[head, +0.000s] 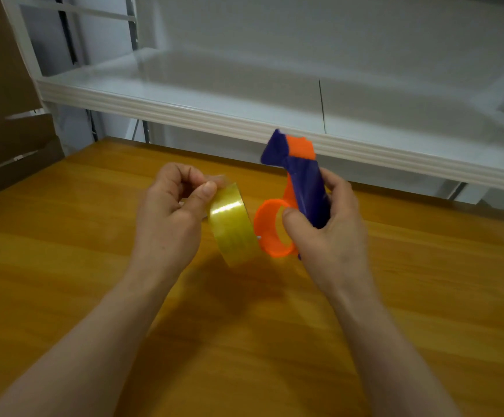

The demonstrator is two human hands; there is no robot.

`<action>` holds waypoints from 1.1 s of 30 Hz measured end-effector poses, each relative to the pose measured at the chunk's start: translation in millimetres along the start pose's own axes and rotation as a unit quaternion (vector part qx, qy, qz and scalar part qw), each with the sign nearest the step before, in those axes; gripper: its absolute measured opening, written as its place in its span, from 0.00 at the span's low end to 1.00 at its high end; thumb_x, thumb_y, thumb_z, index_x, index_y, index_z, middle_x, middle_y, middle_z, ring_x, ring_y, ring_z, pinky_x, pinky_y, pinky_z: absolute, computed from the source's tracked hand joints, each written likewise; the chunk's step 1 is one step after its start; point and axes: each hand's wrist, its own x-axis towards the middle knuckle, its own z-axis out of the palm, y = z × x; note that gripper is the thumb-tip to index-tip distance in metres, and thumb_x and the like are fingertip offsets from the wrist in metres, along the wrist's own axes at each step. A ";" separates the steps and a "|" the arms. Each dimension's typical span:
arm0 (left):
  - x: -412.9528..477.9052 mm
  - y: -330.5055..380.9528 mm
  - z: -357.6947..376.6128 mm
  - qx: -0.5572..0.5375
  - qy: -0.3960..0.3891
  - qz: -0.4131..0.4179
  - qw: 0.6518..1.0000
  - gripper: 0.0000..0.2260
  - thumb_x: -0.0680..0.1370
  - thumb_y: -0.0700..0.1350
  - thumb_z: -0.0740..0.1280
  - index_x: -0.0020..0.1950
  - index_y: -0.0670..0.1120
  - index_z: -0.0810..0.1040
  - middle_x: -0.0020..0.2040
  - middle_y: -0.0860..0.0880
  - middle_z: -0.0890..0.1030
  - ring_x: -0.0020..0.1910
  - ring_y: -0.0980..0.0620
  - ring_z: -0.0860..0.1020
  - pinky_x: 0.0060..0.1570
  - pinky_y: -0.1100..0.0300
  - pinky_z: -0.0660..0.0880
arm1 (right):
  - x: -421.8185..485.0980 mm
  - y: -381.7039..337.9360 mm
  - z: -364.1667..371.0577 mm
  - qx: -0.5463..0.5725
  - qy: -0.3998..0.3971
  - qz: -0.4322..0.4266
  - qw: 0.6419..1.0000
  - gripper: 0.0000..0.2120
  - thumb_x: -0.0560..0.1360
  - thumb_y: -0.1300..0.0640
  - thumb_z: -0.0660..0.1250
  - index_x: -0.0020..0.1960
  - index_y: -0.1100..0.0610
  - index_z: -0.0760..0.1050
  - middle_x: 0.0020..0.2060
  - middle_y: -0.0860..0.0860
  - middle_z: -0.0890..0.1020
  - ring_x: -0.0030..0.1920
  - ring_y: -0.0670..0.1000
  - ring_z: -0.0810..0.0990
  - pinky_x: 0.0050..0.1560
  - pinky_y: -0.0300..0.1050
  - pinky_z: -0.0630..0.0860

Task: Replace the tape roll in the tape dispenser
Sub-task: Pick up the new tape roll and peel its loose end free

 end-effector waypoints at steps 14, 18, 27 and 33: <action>-9.4 6.6 9.5 -0.003 -0.015 -0.014 1.000 0.07 0.80 0.38 0.65 0.46 0.49 0.74 0.49 0.46 0.85 0.50 0.55 0.84 0.40 0.60 0.80 | -12.9 -8.5 17.9 -0.038 0.031 -0.072 0.996 0.37 0.72 0.47 0.77 0.76 0.48 0.64 0.63 0.43 0.71 0.60 0.38 0.74 0.49 0.32 0.79; -9.2 7.8 8.2 -0.001 0.006 -0.013 1.000 0.07 0.80 0.38 0.65 0.46 0.50 0.74 0.49 0.48 0.85 0.49 0.56 0.84 0.39 0.62 0.80 | -15.4 -11.5 16.2 -0.005 0.014 -0.071 0.997 0.36 0.71 0.43 0.74 0.75 0.46 0.65 0.63 0.41 0.73 0.61 0.43 0.77 0.48 0.38 0.83; -7.8 3.8 9.9 0.071 0.093 -0.009 0.993 0.08 0.79 0.42 0.68 0.43 0.53 0.74 0.44 0.48 0.84 0.44 0.49 0.83 0.39 0.43 0.81 | -21.4 -14.6 25.6 -0.123 0.010 -0.114 0.986 0.39 0.73 0.46 0.76 0.78 0.53 0.64 0.64 0.44 0.74 0.60 0.42 0.73 0.54 0.27 0.73; -10.4 2.4 14.8 0.079 0.112 -0.020 0.990 0.03 0.80 0.43 0.68 0.46 0.48 0.76 0.42 0.49 0.82 0.36 0.51 0.81 0.34 0.42 0.80 | -23.9 -14.6 33.5 -0.136 0.006 -0.101 0.985 0.39 0.72 0.47 0.75 0.78 0.54 0.63 0.66 0.48 0.75 0.56 0.37 0.67 0.52 0.18 0.65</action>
